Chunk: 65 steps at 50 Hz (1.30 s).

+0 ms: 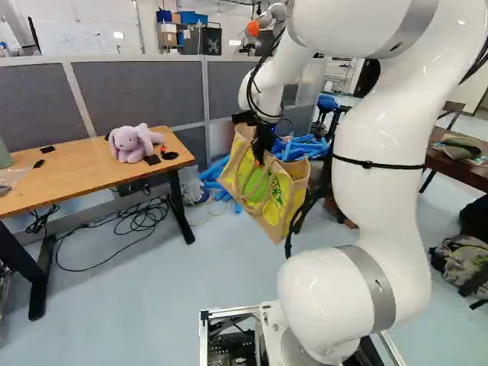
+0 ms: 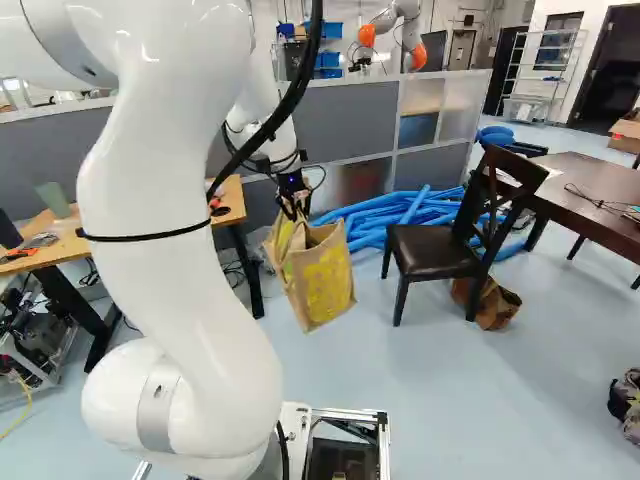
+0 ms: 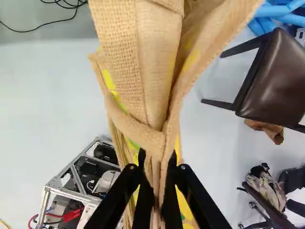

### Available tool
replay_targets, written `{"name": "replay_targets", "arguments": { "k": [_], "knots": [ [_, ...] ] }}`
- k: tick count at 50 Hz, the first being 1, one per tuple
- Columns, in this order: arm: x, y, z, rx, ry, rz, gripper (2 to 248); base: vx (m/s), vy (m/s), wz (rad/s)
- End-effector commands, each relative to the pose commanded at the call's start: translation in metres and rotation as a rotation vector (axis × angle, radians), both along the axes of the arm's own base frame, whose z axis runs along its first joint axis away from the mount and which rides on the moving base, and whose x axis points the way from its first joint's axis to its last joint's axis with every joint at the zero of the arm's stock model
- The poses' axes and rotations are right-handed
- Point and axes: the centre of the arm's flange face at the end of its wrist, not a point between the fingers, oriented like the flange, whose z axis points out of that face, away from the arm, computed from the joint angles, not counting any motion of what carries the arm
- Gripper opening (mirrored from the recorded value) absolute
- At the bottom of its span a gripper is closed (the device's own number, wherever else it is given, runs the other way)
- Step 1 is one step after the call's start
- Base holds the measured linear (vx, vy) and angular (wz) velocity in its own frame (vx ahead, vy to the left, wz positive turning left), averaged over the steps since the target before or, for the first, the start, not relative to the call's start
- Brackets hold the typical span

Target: Pick up the bag on the ground and place it on the table

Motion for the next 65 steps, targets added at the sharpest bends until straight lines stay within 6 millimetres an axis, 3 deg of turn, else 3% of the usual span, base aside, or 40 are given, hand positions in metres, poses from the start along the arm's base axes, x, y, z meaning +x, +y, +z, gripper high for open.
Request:
{"name": "replay_targets", "arguments": {
  "k": [26, 65],
  "knots": [
    [-0.011, 0.003, 0.038, 0.052, 0.057, -0.05, 22, 0.0, 0.0, 0.0],
    [-0.016, 0.004, 0.096, 0.075, 0.0, -0.06, 22, 0.0, 0.0, 0.0]
  ]
}}
